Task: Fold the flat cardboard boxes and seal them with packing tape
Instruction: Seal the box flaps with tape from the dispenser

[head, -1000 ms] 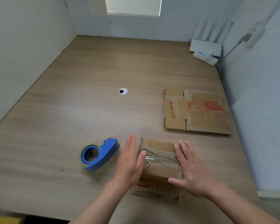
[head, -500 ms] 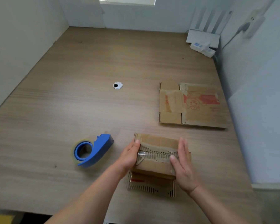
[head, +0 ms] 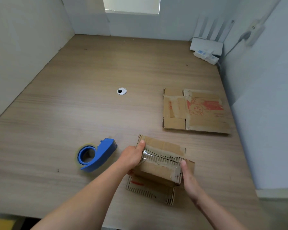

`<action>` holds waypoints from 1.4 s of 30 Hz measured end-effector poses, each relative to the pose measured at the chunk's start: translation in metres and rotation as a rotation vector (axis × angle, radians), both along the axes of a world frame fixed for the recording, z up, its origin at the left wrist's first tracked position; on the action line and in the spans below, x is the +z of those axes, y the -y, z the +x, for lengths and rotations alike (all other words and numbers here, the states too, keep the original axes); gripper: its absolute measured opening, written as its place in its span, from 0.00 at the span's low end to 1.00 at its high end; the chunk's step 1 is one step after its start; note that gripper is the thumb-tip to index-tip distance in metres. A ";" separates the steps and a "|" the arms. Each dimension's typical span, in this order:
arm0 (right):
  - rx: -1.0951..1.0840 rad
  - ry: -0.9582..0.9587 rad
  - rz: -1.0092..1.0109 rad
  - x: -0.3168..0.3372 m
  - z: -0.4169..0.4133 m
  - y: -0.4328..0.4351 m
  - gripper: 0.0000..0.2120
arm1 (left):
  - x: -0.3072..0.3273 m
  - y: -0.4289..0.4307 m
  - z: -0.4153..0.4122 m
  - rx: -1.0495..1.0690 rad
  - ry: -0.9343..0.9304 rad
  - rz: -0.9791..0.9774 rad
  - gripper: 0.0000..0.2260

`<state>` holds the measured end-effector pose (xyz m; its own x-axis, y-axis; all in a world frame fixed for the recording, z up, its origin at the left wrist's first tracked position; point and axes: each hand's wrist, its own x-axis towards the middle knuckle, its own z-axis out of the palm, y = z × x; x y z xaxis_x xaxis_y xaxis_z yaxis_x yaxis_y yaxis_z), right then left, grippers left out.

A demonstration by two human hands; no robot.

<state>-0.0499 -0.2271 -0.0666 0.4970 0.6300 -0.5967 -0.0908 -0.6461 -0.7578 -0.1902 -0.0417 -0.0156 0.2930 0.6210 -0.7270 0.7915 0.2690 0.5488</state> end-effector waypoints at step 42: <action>0.208 0.652 0.065 0.074 -0.019 -0.034 0.29 | -0.050 -0.050 -0.133 -0.177 -0.349 0.640 0.11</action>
<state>-0.0687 -0.1932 0.0077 0.6067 0.7755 -0.1749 0.5177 -0.5524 -0.6533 -0.3236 0.0079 -0.0657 0.2459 0.9190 -0.3083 0.9502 -0.1657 0.2641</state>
